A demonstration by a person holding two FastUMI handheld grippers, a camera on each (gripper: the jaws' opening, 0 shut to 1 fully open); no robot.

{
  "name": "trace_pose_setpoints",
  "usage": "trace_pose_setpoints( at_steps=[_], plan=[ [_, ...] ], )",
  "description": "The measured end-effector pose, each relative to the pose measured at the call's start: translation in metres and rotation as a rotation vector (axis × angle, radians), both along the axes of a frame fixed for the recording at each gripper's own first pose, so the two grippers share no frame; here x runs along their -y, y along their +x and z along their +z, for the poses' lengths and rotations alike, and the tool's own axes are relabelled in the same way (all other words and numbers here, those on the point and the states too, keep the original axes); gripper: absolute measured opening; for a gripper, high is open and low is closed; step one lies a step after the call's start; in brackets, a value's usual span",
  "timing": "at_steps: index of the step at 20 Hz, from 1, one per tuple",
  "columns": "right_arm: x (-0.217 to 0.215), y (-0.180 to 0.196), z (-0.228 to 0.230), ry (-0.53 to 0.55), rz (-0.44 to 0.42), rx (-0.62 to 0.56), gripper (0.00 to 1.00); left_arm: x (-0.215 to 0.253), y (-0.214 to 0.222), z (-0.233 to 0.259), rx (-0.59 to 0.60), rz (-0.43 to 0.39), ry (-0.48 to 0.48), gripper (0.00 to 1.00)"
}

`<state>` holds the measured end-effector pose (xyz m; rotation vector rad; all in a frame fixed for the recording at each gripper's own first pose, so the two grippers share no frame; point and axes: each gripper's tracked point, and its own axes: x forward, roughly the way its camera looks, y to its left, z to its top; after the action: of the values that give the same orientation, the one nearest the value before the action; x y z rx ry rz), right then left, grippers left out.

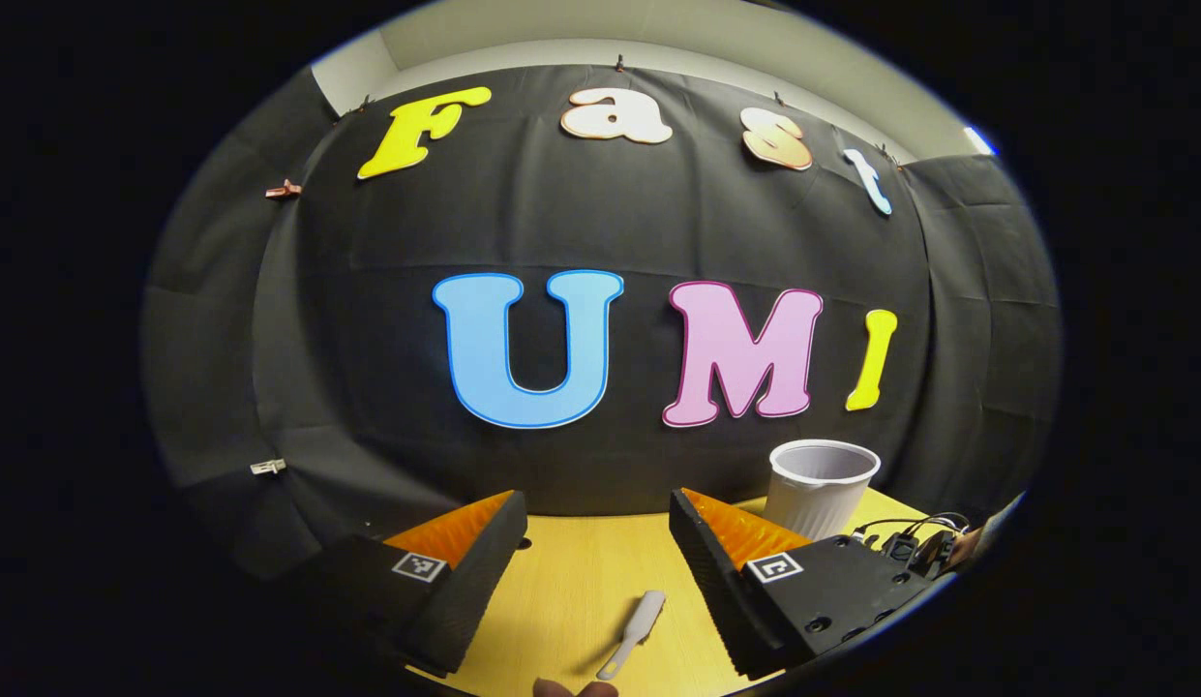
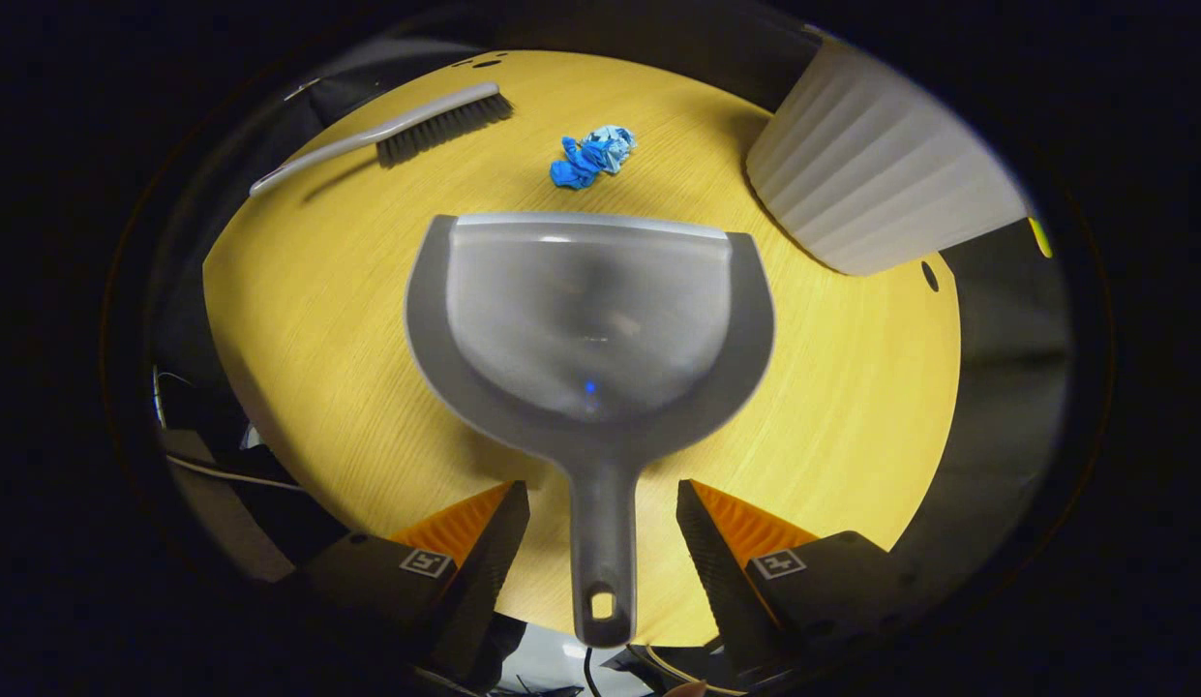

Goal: Pick up the small broom and dustpan from the desktop, sweep the trash into the dustpan with the broom, and then empty the trash into the garbage bin.

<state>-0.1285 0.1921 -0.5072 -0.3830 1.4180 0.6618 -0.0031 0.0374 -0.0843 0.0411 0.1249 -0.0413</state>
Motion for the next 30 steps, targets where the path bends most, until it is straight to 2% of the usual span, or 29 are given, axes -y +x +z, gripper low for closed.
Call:
trace_pose_setpoints(
  at_steps=[6,8,11,12,13,14,16,17,18,20,24,30],
  plan=[
    [-0.011,0.010,-0.019,-0.017,0.006,-0.036,0.96,-0.008,0.007,-0.014,-0.032,0.006,0.000,0.97],
    [-0.014,0.009,-0.022,-0.014,0.006,-0.060,0.90,-0.007,0.009,-0.019,-0.044,0.001,-0.005,0.97],
    [-0.022,0.004,-0.022,0.021,-0.039,-0.098,0.74,-0.003,0.013,-0.027,-0.052,-0.012,-0.018,0.97],
    [-0.025,0.000,-0.020,0.032,-0.067,-0.125,0.63,-0.001,0.015,-0.029,-0.056,-0.020,-0.020,0.97],
    [-0.026,0.001,-0.023,0.033,-0.087,-0.125,0.40,0.003,0.019,-0.036,-0.066,-0.030,-0.018,0.97],
    [-0.026,-0.002,-0.022,0.020,-0.087,-0.129,0.42,0.005,0.023,-0.042,-0.080,-0.038,-0.012,0.97],
    [-0.028,-0.003,-0.021,0.020,-0.056,-0.114,0.39,0.013,0.031,-0.059,-0.121,-0.061,-0.003,0.97],
    [-0.028,-0.007,-0.019,0.016,-0.044,-0.130,0.43,0.015,0.036,-0.070,-0.148,-0.077,0.002,0.97],
    [-0.025,-0.014,-0.021,0.004,-0.025,-0.152,0.36,0.020,0.040,-0.078,-0.169,-0.094,0.011,0.97],
    [-0.018,-0.019,-0.020,0.004,0.028,-0.146,0.35,0.027,0.051,-0.093,-0.205,-0.139,0.044,0.97],
    [-0.013,-0.023,-0.018,0.036,0.032,-0.129,0.35,0.027,0.062,-0.131,-0.294,-0.200,0.126,0.95],
    [-0.014,-0.023,-0.018,0.045,0.031,-0.115,0.35,0.023,0.031,-0.209,-0.584,-0.290,0.211,0.95]
  ],
)
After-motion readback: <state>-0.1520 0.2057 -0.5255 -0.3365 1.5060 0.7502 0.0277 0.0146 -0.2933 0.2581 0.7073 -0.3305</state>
